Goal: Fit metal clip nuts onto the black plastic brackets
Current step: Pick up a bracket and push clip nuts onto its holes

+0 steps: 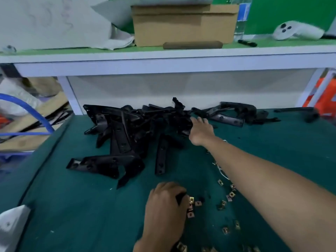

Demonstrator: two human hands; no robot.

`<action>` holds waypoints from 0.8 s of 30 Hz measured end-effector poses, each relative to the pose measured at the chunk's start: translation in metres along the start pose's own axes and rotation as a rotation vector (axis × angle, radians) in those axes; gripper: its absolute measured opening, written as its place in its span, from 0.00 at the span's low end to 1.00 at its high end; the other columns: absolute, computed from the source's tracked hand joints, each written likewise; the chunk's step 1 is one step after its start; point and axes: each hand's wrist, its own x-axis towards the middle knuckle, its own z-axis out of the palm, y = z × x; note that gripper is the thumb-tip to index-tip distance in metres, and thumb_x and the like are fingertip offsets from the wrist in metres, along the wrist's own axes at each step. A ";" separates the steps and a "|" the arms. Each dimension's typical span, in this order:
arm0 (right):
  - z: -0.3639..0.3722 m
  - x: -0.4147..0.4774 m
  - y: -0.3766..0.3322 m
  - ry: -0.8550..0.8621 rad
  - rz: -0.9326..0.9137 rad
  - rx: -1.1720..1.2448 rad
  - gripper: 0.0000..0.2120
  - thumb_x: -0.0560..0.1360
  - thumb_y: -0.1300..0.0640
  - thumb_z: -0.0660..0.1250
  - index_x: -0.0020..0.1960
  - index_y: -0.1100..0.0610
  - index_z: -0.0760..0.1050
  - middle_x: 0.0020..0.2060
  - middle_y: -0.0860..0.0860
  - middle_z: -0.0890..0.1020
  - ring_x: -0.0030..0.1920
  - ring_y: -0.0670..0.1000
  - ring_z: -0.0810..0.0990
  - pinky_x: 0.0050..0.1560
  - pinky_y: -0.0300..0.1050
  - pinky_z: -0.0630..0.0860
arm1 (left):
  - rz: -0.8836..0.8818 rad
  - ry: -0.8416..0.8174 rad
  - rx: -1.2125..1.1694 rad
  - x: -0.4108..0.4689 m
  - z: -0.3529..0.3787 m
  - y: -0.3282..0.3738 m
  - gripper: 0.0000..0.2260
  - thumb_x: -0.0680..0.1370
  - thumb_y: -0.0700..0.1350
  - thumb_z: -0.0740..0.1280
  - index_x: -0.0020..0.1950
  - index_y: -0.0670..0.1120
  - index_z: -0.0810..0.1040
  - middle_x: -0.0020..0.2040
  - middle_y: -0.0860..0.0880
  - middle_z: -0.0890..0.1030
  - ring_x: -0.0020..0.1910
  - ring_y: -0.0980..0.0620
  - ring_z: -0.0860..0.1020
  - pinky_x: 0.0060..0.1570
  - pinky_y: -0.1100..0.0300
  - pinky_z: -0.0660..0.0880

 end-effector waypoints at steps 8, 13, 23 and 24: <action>0.002 -0.017 -0.001 0.045 -0.143 -0.133 0.34 0.72 0.68 0.68 0.74 0.53 0.62 0.64 0.56 0.71 0.64 0.60 0.72 0.64 0.53 0.71 | -0.040 -0.007 -0.056 0.011 0.006 -0.004 0.04 0.75 0.47 0.74 0.46 0.58 0.85 0.44 0.67 0.79 0.46 0.68 0.74 0.43 0.78 0.66; 0.005 -0.084 0.008 0.094 -0.222 -0.112 0.24 0.70 0.69 0.67 0.63 0.54 0.68 0.57 0.54 0.71 0.59 0.58 0.71 0.55 0.50 0.69 | -0.099 0.006 -0.119 0.013 0.005 -0.001 0.04 0.75 0.46 0.74 0.44 0.56 0.85 0.40 0.68 0.78 0.44 0.69 0.76 0.42 0.75 0.69; 0.000 -0.234 0.030 0.447 -0.277 0.147 0.24 0.67 0.66 0.72 0.53 0.47 0.65 0.34 0.45 0.77 0.32 0.53 0.75 0.29 0.48 0.64 | -0.224 0.146 -0.354 0.006 -0.001 0.006 0.09 0.78 0.45 0.72 0.56 0.57 0.85 0.43 0.66 0.82 0.44 0.72 0.78 0.38 0.77 0.72; 0.003 -0.246 0.031 0.391 -0.239 0.316 0.21 0.70 0.62 0.72 0.51 0.44 0.65 0.34 0.45 0.77 0.32 0.51 0.75 0.27 0.48 0.68 | -0.218 0.125 -0.393 0.005 -0.002 0.008 0.11 0.78 0.44 0.72 0.58 0.57 0.84 0.44 0.65 0.83 0.43 0.71 0.79 0.39 0.78 0.73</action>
